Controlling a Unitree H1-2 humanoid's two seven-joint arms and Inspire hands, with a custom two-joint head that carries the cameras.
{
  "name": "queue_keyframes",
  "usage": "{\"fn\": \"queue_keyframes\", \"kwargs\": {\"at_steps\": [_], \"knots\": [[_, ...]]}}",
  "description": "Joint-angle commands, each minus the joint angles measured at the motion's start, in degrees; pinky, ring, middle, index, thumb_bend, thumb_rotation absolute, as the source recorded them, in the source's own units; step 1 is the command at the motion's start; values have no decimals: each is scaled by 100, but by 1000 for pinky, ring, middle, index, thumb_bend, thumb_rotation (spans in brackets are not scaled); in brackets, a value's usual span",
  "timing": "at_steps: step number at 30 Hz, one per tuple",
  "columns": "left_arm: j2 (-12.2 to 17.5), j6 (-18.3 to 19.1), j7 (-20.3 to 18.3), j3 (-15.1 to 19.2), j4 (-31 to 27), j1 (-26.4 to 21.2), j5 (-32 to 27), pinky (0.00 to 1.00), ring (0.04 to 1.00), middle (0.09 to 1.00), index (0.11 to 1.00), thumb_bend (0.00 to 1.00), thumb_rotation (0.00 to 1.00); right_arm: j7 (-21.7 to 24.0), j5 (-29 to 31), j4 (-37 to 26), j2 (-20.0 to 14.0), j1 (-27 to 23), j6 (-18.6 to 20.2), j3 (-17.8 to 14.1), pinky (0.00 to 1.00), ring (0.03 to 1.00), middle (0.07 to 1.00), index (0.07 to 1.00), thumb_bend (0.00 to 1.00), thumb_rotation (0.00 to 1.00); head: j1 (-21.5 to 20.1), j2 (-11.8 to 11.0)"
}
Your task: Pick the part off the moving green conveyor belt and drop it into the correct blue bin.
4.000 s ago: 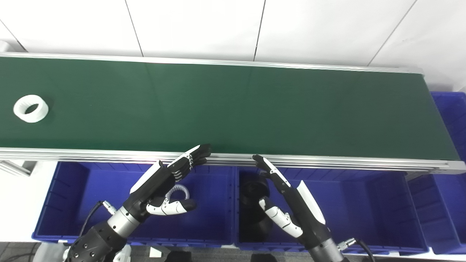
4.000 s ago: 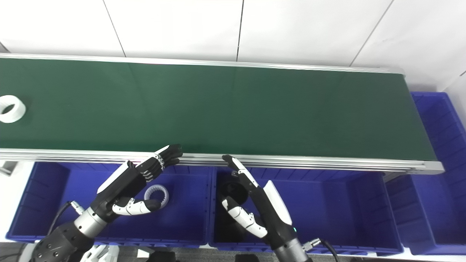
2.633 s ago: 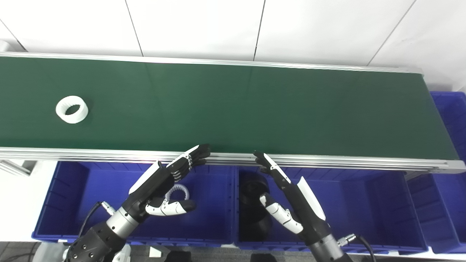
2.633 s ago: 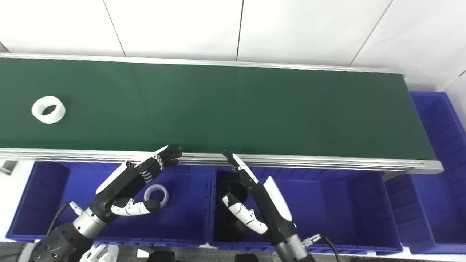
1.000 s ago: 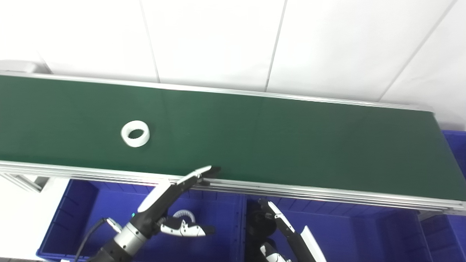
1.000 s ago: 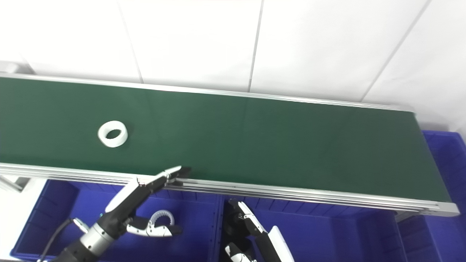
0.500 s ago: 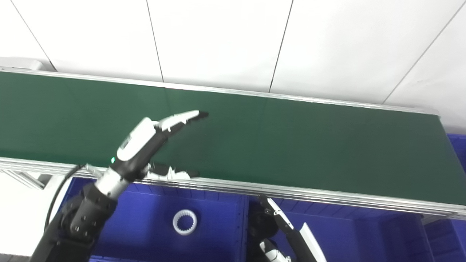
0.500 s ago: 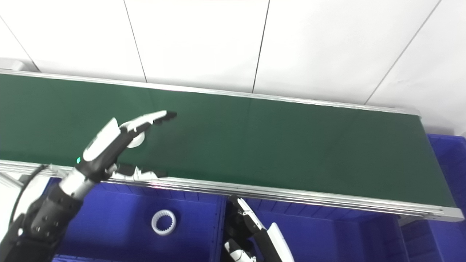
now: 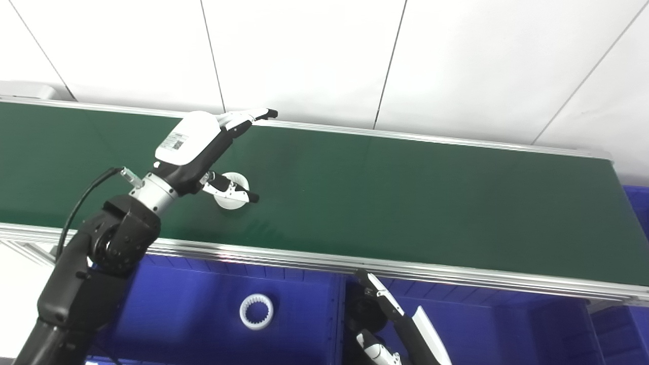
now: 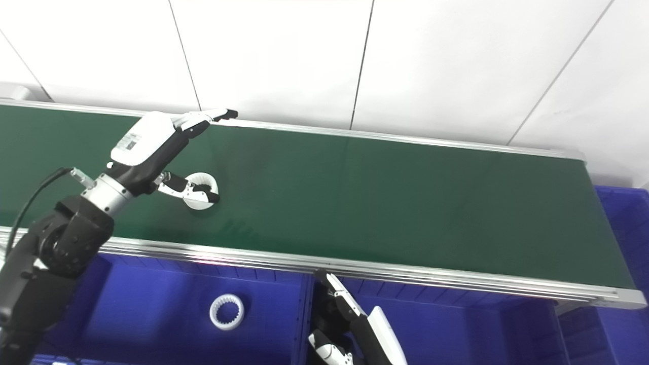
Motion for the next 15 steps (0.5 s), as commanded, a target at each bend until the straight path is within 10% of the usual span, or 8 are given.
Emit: {"fn": "queue_keyframes", "kwargs": {"at_steps": [1,15], "knots": [[219,61,72,-12,-17,-348,191,837,846,879,898,912,58,-75,-2,-144,38,9,-351,-41,878,936,966,952,376,882,6,10],[572,249,-514,-1073,948,-1209,1215,898,865,873,903,1000,90,-50,-74,-205,10,75,-347,-95,876,935,968,955,379,905,53,101]]}}
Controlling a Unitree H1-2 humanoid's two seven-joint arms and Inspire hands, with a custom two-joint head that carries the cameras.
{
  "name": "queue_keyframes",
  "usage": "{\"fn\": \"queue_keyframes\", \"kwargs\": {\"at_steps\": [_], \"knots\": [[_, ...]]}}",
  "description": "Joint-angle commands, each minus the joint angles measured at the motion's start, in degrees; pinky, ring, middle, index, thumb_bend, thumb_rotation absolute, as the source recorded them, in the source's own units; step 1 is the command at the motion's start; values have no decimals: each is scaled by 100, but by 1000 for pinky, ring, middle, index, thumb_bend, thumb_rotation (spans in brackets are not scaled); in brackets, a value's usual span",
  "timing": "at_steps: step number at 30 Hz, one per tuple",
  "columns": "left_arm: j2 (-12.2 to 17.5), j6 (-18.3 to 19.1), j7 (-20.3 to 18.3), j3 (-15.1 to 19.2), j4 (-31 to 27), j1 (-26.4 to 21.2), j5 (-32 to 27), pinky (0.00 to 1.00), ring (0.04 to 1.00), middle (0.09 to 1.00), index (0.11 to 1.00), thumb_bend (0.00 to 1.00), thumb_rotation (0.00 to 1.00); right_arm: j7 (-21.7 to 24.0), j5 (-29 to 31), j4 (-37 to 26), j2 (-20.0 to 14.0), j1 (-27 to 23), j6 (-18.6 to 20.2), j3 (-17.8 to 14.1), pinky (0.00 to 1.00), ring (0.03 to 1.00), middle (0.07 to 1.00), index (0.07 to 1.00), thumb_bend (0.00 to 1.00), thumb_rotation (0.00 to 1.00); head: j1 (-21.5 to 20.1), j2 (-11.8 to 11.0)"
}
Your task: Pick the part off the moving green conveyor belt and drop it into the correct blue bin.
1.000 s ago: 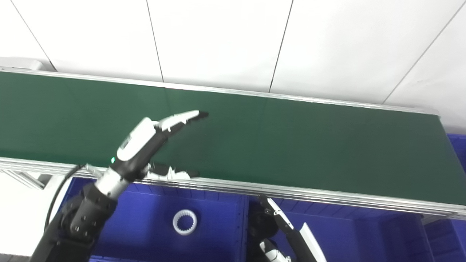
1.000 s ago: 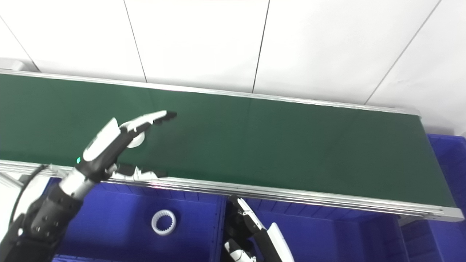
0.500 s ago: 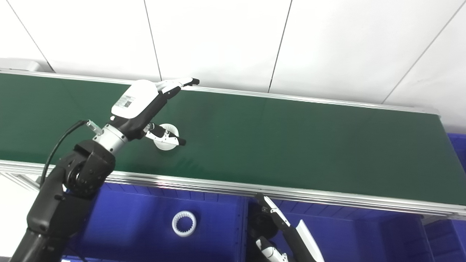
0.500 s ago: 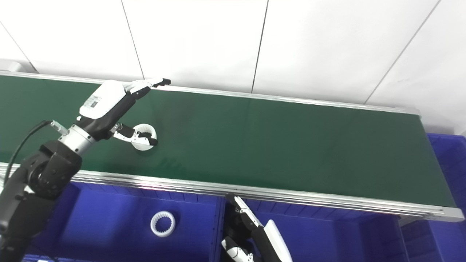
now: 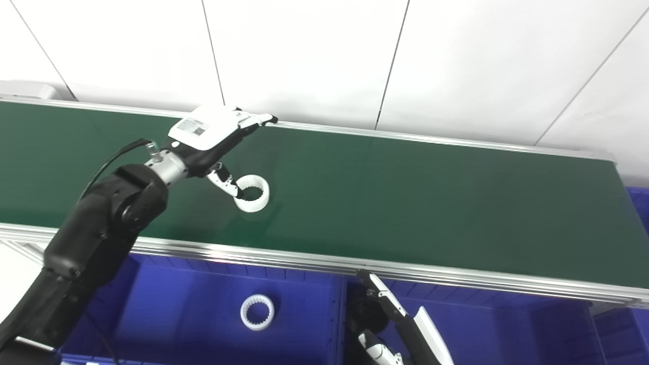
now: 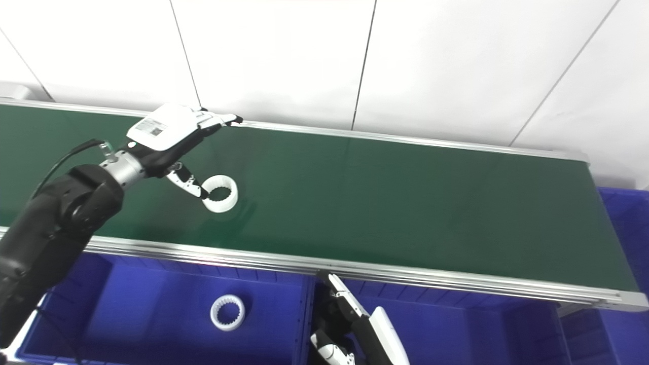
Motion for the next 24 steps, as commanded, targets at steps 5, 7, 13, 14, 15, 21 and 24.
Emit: {"fn": "queue_keyframes", "kwargs": {"at_steps": [5,7,13,14,15,21,24], "knots": [[-71,105,-104,-509,567,-555,368,899,868,870,899,1000,145,-62,59,-179,-11,5,-353,-17,869,932,964,951,384,907,0,17],[-223,159,-56,-653,776,-631,440,896,866,868,892,1000,171,-53,90,-172,-19,0,-355,-14,867,932,963,950,377,894,-14,33],[-775,123,531,-1110,1839,-906,627,905,875,884,888,1000,272,-17,98,-209,-23,18,-341,-50,879,938,968,955,383,899,-49,52],[-901,121,589,-1193,2037,-959,627,906,876,886,889,1000,278,-11,82,-226,-29,29,-335,-61,879,939,969,955,383,901,-82,87],[-980,120,634,-1258,2167,-997,624,894,875,886,887,1000,297,-6,72,-238,-32,37,-331,-69,882,940,970,956,383,905,-82,87],[-1608,245,971,-1555,3154,-1194,483,696,770,805,812,1000,194,-24,-4,-333,-20,105,-307,-142,883,945,971,953,376,911,-168,122],[-1788,68,1276,-1624,3537,-1254,333,564,624,646,690,945,72,-33,43,-356,-19,135,-321,-172,884,947,971,951,372,903,-214,154]]}}
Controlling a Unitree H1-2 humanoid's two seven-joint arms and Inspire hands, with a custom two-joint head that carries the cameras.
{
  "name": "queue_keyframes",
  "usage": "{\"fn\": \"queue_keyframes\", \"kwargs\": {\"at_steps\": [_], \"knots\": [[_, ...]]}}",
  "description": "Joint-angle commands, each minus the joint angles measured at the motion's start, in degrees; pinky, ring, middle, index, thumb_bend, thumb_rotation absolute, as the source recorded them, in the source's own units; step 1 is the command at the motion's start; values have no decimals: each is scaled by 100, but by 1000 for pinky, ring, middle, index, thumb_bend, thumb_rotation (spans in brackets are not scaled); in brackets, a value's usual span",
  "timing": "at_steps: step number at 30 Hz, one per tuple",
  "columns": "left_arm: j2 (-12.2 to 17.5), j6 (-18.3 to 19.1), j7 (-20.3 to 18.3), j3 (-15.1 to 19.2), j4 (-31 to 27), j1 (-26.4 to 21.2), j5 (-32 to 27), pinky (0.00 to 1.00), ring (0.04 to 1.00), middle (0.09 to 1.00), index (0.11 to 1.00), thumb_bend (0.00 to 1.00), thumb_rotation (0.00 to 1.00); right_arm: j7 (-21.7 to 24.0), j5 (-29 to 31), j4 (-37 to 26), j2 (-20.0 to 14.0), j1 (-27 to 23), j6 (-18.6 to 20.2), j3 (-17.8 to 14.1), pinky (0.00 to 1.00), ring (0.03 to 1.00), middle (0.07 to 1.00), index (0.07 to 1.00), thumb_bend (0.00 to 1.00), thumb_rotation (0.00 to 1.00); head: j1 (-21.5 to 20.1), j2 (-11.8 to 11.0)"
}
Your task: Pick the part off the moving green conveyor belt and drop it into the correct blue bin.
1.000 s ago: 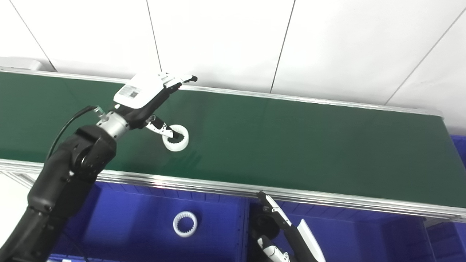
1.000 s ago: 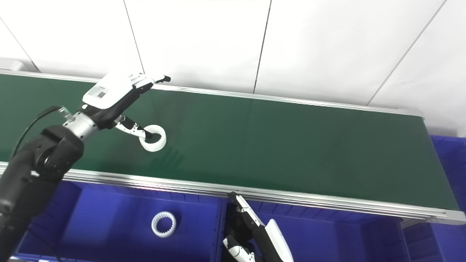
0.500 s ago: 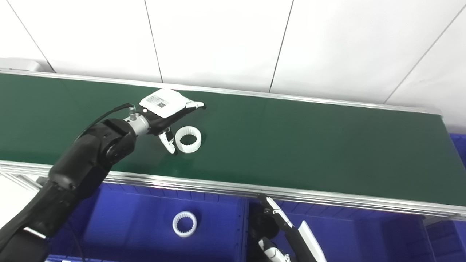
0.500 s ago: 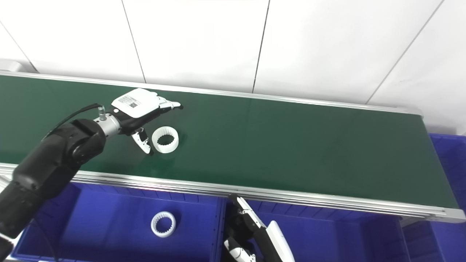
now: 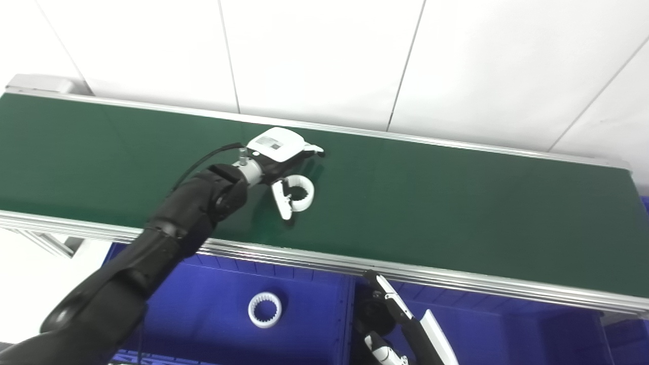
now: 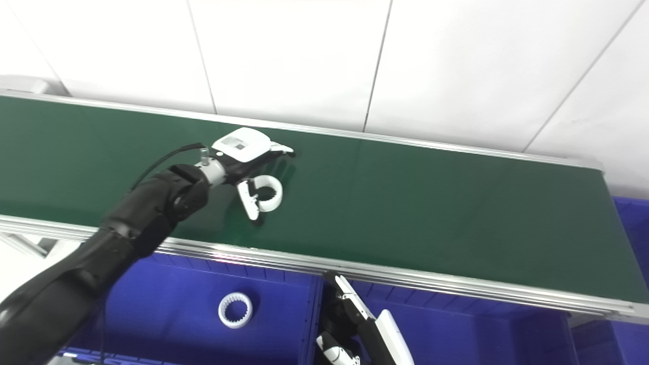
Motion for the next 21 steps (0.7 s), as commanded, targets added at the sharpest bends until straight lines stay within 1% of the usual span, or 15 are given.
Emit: {"fn": "queue_keyframes", "kwargs": {"at_steps": [1,2,3,4,5,6,8,11,15,21], "knots": [[-324,-105,180,-263,322,104,-5,537,590,608,654,923,46,-30,74,-210,13,61,-308,-40,885,948,972,952,371,899,-13,14],[-331,-116,218,-287,356,95,-51,510,553,568,613,884,15,-16,87,-223,16,71,-296,-49,888,950,973,953,371,897,-20,23],[-342,-132,248,-297,388,86,-117,506,547,561,605,877,9,-3,79,-248,19,83,-270,-61,888,950,973,953,372,897,-23,31],[-355,-126,245,-285,403,81,-203,475,507,485,536,617,2,6,82,-265,19,93,-261,-71,889,950,975,954,367,899,-21,33],[-368,-108,225,-256,402,78,-315,472,503,479,531,599,1,-2,66,-273,16,98,-274,-83,889,951,975,955,367,899,-11,42],[-374,-92,213,-243,401,74,-400,434,475,472,516,554,0,-7,55,-276,15,101,-286,-92,882,947,973,952,367,900,-11,42],[-357,-96,190,-239,378,53,-547,383,437,472,503,527,0,-15,49,-274,16,99,-307,-109,877,945,971,949,366,901,-10,52],[-294,-88,166,-279,281,19,-639,362,429,489,508,508,0,7,90,-267,11,84,-315,-114,873,940,966,947,371,902,5,69],[-207,-15,-40,-230,65,-19,-803,389,442,492,498,505,0,0,68,-258,15,54,-322,-115,865,935,964,945,372,902,13,79],[-147,17,-234,-180,-100,-63,-1056,396,438,493,501,505,0,-7,32,-252,13,28,-323,-128,871,942,965,943,369,898,0,93]]}}
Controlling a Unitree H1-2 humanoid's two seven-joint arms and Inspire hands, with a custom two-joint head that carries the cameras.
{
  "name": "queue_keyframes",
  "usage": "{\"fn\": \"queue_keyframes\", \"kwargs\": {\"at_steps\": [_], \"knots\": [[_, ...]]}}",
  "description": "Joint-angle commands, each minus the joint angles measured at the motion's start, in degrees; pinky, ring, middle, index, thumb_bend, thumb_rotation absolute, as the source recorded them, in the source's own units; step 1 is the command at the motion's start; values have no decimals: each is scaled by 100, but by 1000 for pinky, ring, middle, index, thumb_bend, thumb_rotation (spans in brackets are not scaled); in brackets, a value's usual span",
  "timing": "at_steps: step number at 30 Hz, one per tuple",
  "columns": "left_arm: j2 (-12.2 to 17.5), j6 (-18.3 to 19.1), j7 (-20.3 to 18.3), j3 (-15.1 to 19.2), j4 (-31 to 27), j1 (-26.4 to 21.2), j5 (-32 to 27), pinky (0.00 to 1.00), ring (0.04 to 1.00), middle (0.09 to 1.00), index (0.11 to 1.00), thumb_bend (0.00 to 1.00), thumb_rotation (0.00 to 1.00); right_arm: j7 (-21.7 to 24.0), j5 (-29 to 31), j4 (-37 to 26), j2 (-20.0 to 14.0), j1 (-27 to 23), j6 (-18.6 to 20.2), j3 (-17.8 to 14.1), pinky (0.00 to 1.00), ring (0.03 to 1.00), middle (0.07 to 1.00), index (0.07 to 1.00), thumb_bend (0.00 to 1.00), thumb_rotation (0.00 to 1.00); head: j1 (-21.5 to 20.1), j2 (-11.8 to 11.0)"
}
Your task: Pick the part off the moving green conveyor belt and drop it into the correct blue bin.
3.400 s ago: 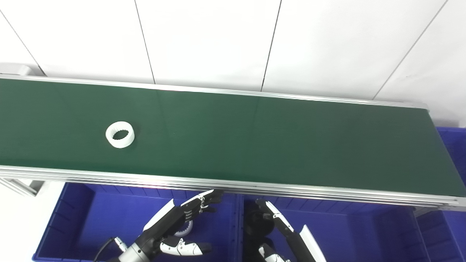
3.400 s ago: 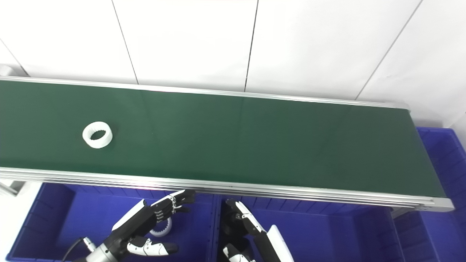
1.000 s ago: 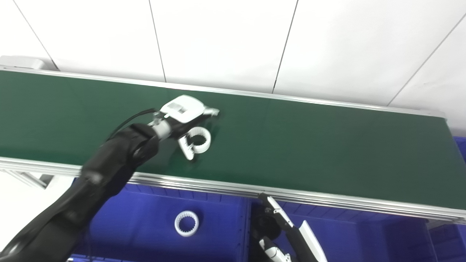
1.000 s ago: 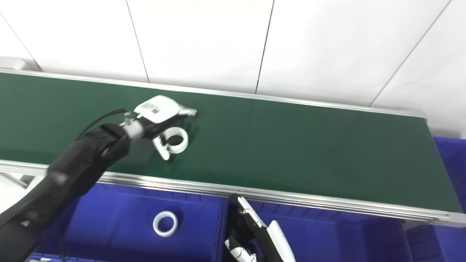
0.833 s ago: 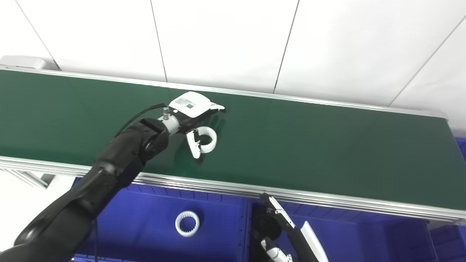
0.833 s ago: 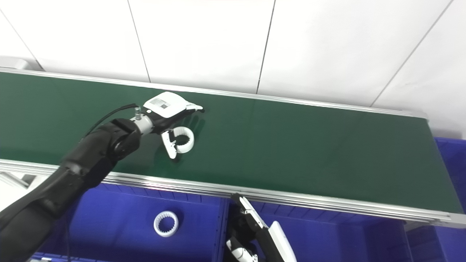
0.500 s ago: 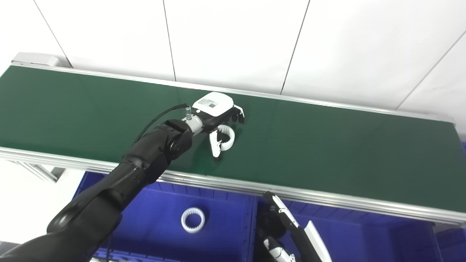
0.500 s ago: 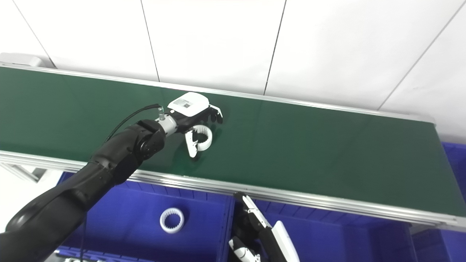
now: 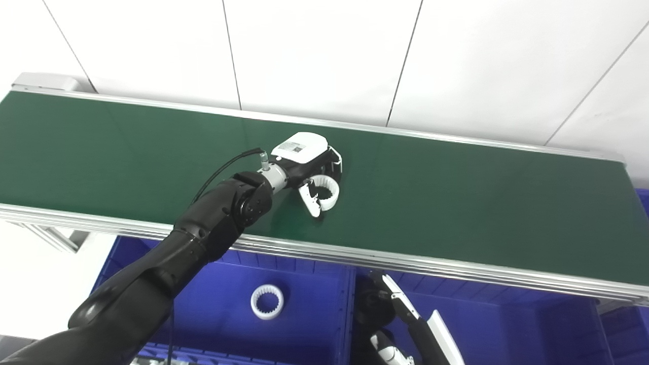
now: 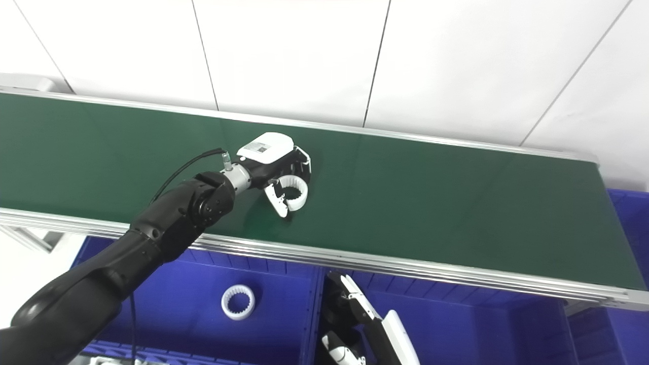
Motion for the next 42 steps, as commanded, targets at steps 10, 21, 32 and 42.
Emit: {"fn": "queue_keyframes", "kwargs": {"at_steps": [10,21,32,42], "knots": [[106,220,-568,204,-974,170,-463,358,415,493,521,502,0,-21,56,-226,3,-27,-328,-25,862,935,961,938,373,878,16,35],[506,316,-971,950,-2674,762,-1229,334,400,483,531,501,0,-6,59,-182,-7,-79,-326,-25,857,932,963,939,372,874,56,57],[720,633,-1139,1535,-3847,1538,-1613,300,390,481,533,500,0,64,23,-153,-11,-114,-248,-35,843,921,968,946,377,906,52,110],[1081,568,-1315,1689,-4767,2619,-1775,312,392,485,535,501,0,108,51,-217,-29,-104,-274,-70,856,932,968,946,366,891,107,200]]}}
